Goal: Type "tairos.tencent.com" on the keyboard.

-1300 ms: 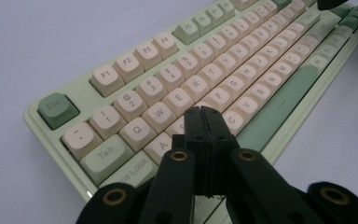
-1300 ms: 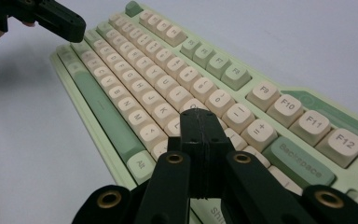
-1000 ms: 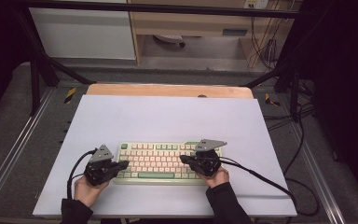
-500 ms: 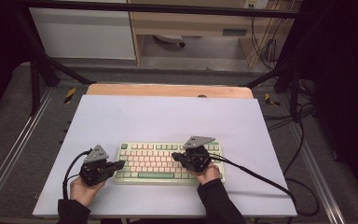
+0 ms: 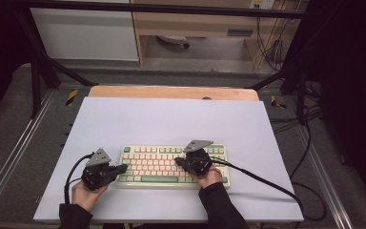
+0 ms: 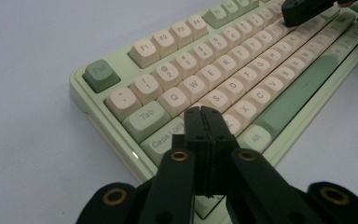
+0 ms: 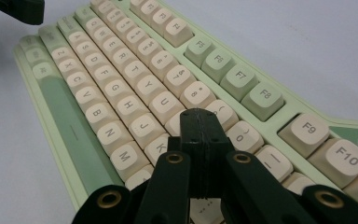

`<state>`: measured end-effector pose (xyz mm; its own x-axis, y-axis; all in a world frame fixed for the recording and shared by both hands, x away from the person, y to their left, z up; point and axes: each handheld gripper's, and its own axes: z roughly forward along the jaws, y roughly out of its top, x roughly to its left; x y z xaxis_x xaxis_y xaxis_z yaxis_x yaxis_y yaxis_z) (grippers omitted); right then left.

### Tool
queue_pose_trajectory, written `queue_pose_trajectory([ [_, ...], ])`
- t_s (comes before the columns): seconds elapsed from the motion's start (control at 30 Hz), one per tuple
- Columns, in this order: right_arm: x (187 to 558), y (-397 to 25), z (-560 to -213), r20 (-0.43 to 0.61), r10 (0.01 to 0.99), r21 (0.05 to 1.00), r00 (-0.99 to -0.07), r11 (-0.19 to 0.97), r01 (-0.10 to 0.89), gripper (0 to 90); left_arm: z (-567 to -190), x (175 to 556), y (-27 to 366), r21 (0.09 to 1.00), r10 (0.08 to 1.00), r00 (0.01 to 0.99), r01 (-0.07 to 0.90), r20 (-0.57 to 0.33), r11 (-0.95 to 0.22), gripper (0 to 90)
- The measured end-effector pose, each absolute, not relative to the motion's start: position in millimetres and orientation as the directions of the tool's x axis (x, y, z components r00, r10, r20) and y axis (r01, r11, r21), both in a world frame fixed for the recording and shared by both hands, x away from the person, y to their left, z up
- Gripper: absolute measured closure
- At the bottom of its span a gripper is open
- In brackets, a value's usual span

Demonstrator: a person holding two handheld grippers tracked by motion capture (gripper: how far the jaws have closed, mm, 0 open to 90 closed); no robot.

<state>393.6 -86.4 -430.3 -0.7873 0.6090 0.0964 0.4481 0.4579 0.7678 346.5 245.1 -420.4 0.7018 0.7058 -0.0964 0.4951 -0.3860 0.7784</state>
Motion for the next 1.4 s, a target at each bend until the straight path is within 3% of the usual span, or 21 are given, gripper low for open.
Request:
queue_pose_trajectory([
  [0.93,379,-93,-412,0.093,0.586,0.801,-0.805,0.437,0.41,90.0,-422,346,247,0.777,0.71,0.697,0.499,-0.098,-0.384,90.0],
  [1.4,370,-88,-418,0.116,0.557,0.802,-0.822,0.436,0.409,90.0,-422,346,248,0.776,0.711,0.697,0.501,-0.098,-0.384,90.0],
])
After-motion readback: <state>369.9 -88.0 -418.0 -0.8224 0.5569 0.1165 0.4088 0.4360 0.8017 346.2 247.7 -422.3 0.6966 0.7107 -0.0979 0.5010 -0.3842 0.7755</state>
